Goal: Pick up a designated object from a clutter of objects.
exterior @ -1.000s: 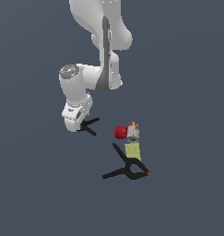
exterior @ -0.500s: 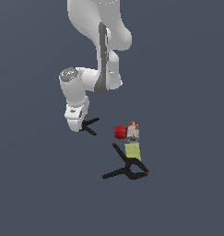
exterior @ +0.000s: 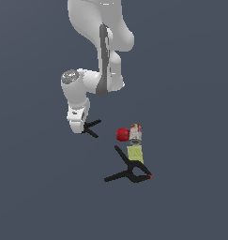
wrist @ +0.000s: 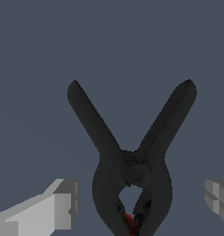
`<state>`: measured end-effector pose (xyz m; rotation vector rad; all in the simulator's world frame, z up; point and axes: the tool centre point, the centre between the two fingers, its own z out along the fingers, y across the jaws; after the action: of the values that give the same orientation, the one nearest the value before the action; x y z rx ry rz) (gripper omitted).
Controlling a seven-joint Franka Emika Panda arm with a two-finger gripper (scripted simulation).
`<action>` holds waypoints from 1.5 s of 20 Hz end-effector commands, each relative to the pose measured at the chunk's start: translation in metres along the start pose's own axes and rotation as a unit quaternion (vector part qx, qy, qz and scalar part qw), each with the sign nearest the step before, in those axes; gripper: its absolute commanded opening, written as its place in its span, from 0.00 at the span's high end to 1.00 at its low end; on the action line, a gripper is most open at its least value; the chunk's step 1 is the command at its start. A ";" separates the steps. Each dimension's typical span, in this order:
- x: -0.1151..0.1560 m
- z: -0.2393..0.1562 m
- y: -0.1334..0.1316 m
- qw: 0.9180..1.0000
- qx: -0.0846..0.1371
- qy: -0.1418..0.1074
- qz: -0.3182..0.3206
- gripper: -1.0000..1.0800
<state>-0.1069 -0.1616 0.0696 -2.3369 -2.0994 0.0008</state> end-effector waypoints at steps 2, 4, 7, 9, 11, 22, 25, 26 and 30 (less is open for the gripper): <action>0.000 0.002 0.000 1.000 0.000 0.000 0.000 0.04; 0.000 0.006 0.000 1.000 0.000 0.000 0.000 0.04; 0.000 0.015 -0.001 1.000 0.000 0.000 -0.001 0.04; 0.000 0.024 -0.001 1.000 0.000 0.000 -0.001 0.04; 0.000 0.033 -0.001 1.000 0.000 0.000 -0.002 0.04; 0.000 0.050 0.000 1.000 0.000 0.000 -0.002 0.04; 0.000 0.050 0.000 1.000 0.000 0.000 -0.002 1.00; 0.000 0.050 0.000 1.000 0.000 0.000 -0.002 1.00; 0.000 0.050 0.000 1.000 0.000 0.000 -0.002 1.00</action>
<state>-0.1073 -0.1614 0.0193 -2.3319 -2.1047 0.0004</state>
